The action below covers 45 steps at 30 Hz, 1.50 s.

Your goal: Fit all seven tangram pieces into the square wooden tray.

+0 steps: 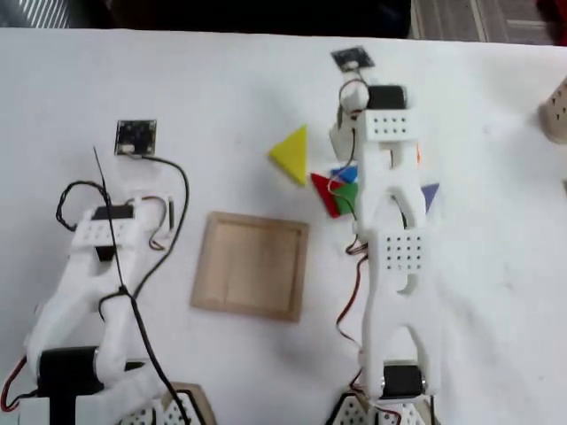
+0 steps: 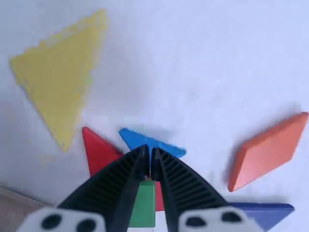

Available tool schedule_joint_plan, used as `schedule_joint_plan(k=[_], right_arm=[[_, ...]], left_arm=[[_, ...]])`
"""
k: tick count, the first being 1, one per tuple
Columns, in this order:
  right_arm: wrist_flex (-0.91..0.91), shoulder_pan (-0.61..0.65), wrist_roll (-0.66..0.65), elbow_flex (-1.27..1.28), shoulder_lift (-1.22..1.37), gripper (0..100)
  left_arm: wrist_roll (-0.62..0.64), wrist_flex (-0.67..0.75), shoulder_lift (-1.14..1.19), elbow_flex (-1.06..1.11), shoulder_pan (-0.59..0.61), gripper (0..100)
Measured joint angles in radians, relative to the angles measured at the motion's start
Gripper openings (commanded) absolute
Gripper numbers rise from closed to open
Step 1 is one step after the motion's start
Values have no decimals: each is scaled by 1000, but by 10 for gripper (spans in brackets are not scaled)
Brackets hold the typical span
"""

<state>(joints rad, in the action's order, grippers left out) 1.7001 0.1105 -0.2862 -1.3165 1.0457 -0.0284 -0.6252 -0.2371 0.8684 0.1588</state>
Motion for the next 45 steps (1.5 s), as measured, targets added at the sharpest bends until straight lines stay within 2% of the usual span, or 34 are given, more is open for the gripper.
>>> schedule_joint_plan(k=[6, 13, 16, 22, 25, 34, 39, 45], right_arm=[[-32, 74, 20, 5, -54, 26], [-187, 183, 295, 12, -12, 24], [-307, 204, 272, 15, 83, 20], [-470, 210, 110, 12, 206, 19], [-439, 212, 52, 8, 207, 19], [-147, 216, -120, -5, 199, 19], [-29, 218, -127, -5, 187, 19], [-8, 198, -74, -5, 189, 19]], left_arm=[[0, 0, 0, 0, 0, 24], [0, 0, 0, 0, 44, 24], [0, 0, 0, 0, 51, 24], [0, 0, 0, 0, 52, 24], [0, 0, 0, 0, 54, 24], [0, 29, 0, 0, 54, 24], [0, 34, 0, 0, 54, 24], [0, 34, 0, 0, 54, 24]])
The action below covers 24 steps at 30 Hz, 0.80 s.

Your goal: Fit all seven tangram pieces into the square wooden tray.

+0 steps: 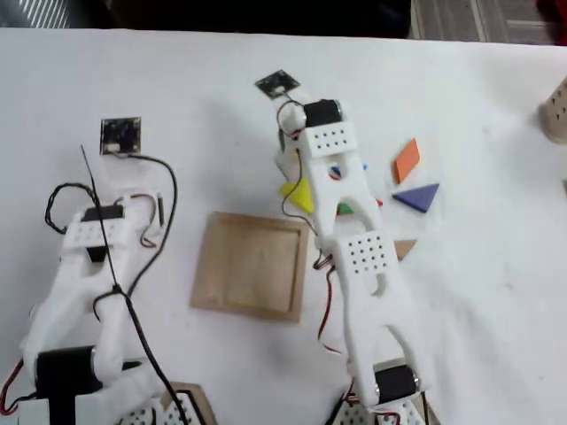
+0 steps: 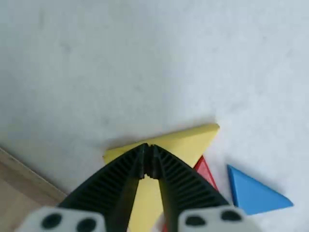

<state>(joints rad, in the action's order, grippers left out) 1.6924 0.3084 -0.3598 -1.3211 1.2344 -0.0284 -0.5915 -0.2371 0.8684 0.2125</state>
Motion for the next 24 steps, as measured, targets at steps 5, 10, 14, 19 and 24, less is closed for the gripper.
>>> schedule_joint_plan(k=[5, 10, 14, 19, 24], right_arm=[[11, -8, 66, 20, -43, 19], [11, -20, 107, 115, -104, 19], [17, -44, 138, 245, -193, 19], [6, -57, 169, 497, -350, 19], [-172, -83, 180, 858, -588, 18]], left_arm=[[0, 0, 0, 0, 0, 24], [0, 0, 0, 0, 0, 24], [0, 0, 0, 0, 0, 24], [0, 0, 0, 0, 0, 24], [0, 0, 0, 0, 0, 24]])
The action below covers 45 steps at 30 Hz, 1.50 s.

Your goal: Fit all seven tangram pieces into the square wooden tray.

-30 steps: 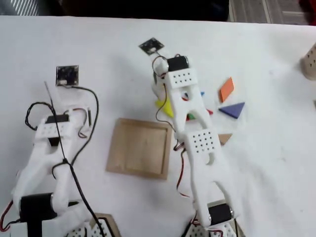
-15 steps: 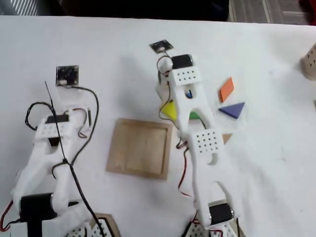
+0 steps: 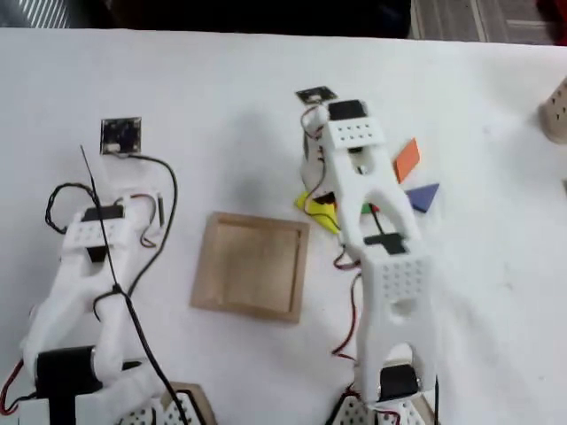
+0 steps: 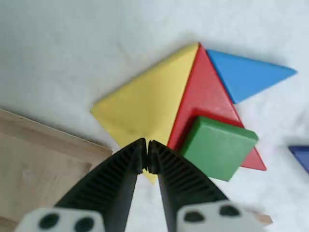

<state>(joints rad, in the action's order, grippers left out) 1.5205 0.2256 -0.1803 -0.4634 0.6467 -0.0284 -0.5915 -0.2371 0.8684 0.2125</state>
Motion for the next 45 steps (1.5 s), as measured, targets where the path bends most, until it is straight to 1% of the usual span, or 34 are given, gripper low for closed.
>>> schedule_joint_plan(k=[5, 7, 9, 11, 12, 19, 22, 28, 35, 37, 41, 45], right_arm=[[-279, -3, 25, 382, -247, 32], [-396, 2, 78, 493, -295, 84], [-443, 12, 124, 542, -307, 158], [-446, 37, 153, 549, -315, 212], [-446, 52, 166, 549, -315, 221], [-446, 69, 235, 562, -315, 193], [-446, 98, 249, 555, -295, 192], [-436, 137, 250, 407, -146, 191], [-261, 135, 244, 181, -15, 195], [-241, 133, 213, 146, 8, 214], [-224, 137, 186, 106, 25, 285], [-170, 137, 181, 51, 35, 283]], left_arm=[[0, 0, 0, 0, 0, 24], [0, 0, 0, 0, 0, 24], [0, 0, 0, 0, 0, 24], [0, 0, 0, 0, 0, 24], [0, 0, 0, 0, 0, 24], [0, 0, 0, 0, 0, 24], [0, 0, 0, 0, 0, 24], [0, 0, 0, 0, 0, 24], [0, 0, 0, 0, 0, 24], [0, 0, 0, 0, 0, 24], [0, 0, 0, 0, 0, 24], [0, 0, 0, 0, 0, 24]])
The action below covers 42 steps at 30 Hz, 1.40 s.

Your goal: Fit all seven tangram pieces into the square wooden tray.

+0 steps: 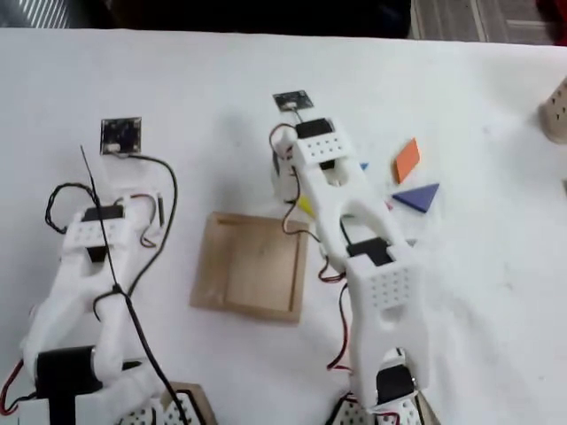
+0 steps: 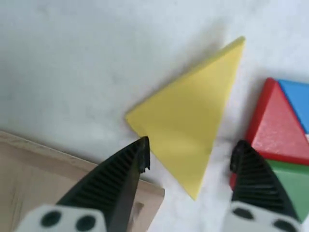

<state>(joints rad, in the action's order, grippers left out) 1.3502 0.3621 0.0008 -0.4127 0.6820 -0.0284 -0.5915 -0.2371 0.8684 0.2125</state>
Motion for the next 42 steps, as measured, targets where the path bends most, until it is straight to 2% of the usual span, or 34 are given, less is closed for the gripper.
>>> schedule_joint_plan(k=[6, 12, 18, 20, 26, 37, 42], right_arm=[[158, -2, 0, -153, 9, 284], [180, -2, 0, -186, 9, 281], [135, 28, 0, -186, 29, 115], [121, 28, 0, -186, 32, 98], [118, 25, 0, -186, 32, 162], [97, 28, 0, -239, 160, 170], [121, 31, -46, -264, 173, 260]], left_arm=[[0, 0, 0, 0, 0, 24], [0, 0, 0, 0, 0, 24], [0, 0, 0, 0, 0, 24], [0, 0, 0, 0, 0, 24], [0, 0, 0, 0, 0, 24], [0, 0, 0, 0, 0, 24], [0, 0, 0, 0, 0, 24]])
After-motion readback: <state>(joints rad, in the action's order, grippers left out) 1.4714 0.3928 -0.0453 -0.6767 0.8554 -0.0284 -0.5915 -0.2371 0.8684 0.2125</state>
